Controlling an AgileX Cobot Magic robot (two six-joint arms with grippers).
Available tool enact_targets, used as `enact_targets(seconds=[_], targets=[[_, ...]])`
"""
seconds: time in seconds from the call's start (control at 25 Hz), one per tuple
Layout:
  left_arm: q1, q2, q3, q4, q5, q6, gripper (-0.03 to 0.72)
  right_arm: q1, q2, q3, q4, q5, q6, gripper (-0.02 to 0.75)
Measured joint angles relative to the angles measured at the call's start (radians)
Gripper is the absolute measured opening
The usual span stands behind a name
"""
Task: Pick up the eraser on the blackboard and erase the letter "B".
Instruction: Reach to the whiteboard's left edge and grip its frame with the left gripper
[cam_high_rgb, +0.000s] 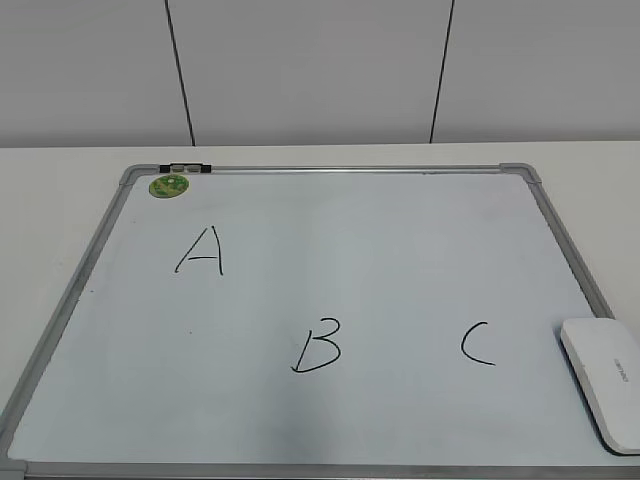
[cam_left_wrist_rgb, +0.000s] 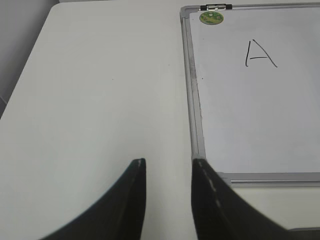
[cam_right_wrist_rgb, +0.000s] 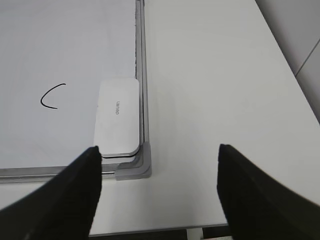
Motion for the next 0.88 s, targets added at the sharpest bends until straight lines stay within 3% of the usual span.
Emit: enact_targets(seconds=[0.6, 0.88], targets=[[0.000, 0.020, -0.003, 0.000, 0.000, 0.000, 0.239, 0.000, 0.000, 0.000, 0.000, 0.000, 0.000, 0.535], [0.000, 0.240, -0.060, -0.007, -0.027, 0.000, 0.241, 0.000, 0.000, 0.000, 0.000, 0.000, 0.000, 0.535]])
